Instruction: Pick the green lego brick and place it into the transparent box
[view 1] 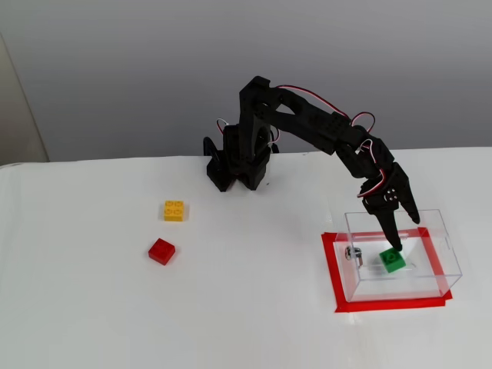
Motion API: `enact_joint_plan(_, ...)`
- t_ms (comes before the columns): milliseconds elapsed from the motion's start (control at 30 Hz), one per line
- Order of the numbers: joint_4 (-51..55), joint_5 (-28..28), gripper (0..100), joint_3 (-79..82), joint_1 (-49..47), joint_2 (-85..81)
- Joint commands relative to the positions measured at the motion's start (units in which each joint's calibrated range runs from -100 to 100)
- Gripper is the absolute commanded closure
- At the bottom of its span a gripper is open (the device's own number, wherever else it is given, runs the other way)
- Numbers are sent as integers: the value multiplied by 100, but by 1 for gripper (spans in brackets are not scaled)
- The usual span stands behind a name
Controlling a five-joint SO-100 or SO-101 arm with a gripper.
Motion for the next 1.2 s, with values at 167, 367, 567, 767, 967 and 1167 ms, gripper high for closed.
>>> enact_joint_plan(167,6,-3,68,-208,82,-120)
enact_joint_plan(367,14,23,71,-208,112,-137)
enact_joint_plan(567,406,-8,92,-290,260,-197)
enact_joint_plan(767,832,-3,98,153,533,-918)
enact_joint_plan(967,919,28,98,1139,1006,-2098)
enact_joint_plan(1167,885,28,98,2350,1716,-3379)
